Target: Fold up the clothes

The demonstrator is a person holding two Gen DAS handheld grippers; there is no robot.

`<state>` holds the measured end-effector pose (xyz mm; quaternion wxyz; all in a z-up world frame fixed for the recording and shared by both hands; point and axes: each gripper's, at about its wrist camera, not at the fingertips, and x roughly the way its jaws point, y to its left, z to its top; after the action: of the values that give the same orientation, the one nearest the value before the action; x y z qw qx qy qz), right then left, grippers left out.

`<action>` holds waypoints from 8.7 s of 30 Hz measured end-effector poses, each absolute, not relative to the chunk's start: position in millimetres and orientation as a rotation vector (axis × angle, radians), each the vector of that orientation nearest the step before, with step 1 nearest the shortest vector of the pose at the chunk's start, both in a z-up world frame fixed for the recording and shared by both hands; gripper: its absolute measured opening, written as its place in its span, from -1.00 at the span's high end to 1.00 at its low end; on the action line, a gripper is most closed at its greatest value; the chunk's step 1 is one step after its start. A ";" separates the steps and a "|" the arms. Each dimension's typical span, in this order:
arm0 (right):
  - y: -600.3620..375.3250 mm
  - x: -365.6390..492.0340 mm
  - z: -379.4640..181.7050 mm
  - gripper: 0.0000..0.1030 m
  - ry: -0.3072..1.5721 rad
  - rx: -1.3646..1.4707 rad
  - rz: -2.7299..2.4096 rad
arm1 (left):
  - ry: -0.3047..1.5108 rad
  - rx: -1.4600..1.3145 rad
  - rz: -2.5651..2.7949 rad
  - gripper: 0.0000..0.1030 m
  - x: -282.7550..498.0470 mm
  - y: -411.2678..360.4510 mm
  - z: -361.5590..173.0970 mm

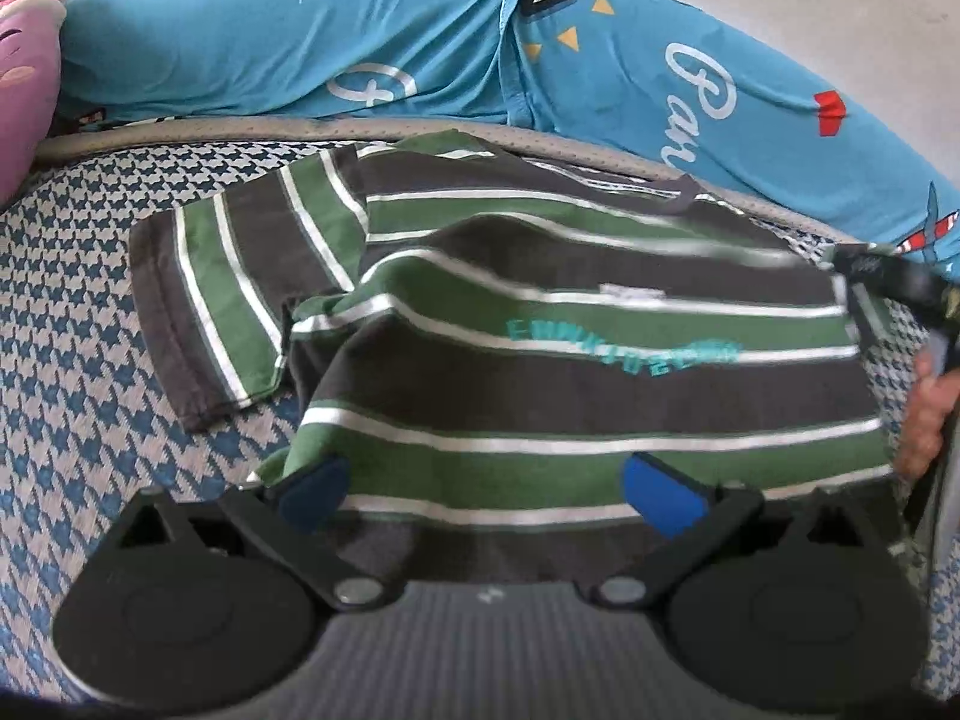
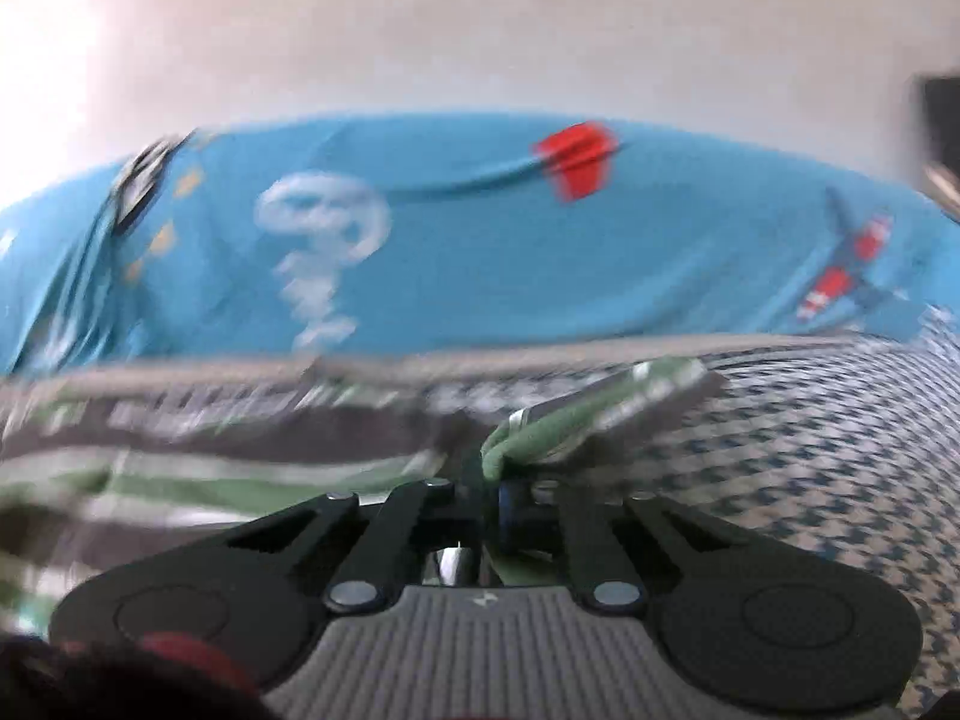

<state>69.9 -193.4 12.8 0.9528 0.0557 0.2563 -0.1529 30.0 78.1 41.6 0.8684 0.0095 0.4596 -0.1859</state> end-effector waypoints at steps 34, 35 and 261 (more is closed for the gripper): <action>-329.1 13.7 -3.1 0.26 0.669 0.668 -0.268 | 0.975 0.049 -0.385 -0.99 29.3 70.8 33.8; -327.9 14.0 -4.3 0.26 0.676 0.669 -0.263 | 0.975 0.051 -0.385 -0.99 29.0 70.0 33.6; -75.6 98.9 31.4 0.34 0.669 0.235 0.303 | 0.901 0.013 -0.164 -0.64 156.7 138.5 41.2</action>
<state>98.9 -75.6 31.4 0.9266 0.1144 0.3262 0.1479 156.7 138.5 41.2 0.8971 0.0060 0.4347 -0.0791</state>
